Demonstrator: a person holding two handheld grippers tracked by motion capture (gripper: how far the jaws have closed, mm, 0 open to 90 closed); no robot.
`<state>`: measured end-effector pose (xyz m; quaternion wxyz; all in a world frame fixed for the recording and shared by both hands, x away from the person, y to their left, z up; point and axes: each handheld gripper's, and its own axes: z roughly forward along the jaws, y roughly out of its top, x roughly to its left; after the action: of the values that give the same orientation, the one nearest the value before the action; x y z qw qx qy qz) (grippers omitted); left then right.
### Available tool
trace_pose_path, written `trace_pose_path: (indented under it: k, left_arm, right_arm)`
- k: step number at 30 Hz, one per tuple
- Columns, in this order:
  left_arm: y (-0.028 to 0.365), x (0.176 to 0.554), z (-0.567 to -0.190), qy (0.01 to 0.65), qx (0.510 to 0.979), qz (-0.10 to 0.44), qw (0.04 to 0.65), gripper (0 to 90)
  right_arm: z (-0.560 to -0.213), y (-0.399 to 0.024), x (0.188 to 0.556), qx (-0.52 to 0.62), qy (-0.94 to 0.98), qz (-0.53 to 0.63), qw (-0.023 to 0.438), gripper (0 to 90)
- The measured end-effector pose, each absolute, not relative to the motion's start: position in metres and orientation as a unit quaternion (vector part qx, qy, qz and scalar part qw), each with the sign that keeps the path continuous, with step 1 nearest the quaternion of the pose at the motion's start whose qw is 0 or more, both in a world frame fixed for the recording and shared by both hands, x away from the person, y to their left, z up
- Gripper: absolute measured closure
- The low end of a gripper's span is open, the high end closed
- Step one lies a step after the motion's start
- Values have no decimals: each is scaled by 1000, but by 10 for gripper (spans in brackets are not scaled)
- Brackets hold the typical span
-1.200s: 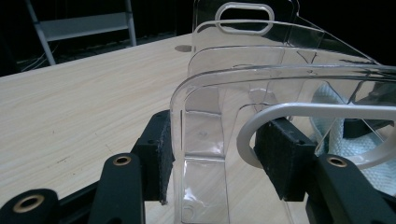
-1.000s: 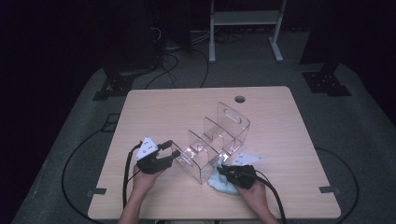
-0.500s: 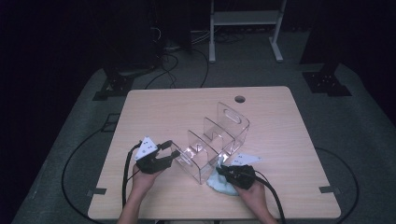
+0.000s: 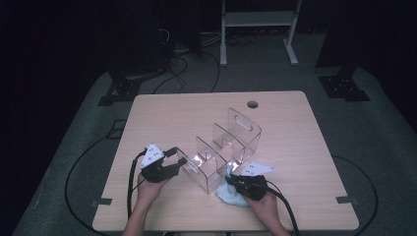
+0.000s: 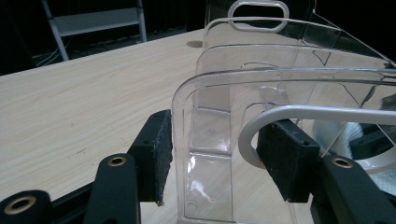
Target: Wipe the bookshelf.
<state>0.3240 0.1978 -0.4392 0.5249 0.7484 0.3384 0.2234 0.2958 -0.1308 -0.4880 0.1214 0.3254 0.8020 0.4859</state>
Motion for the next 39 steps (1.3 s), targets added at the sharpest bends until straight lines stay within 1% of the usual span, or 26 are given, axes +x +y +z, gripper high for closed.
trace_pose_path:
  k: [1,2,5,9,18,23,28,32,39]
  left_arm:
    - [198,325,-439,345,746,223,524,406]
    - [198,325,-439,348,745,222,525,405]
    - [198,324,-439,344,745,224,526,463]
    - [199,324,-438,344,747,230,521,470]
    - [207,324,-438,330,753,228,522,472]
    - [216,323,-437,324,756,225,523,473]
    - [218,323,-437,321,757,226,523,473]
    - [218,323,-438,323,755,228,523,474]
    - [218,323,-438,324,754,229,524,474]
  right_arm:
    - [-486,-131,295,325,799,491,123,823]
    - [-485,-131,295,324,799,491,123,822]
    - [-491,-127,297,326,807,480,115,822]
    - [-495,-124,297,320,814,471,114,821]
    - [-476,-154,293,345,780,504,136,823]
    - [-458,-167,293,350,762,519,164,823]
    - [-447,-166,308,349,766,510,179,822]
    - [-455,-158,319,350,777,491,183,822]
    - [-490,-154,330,374,792,459,150,822]
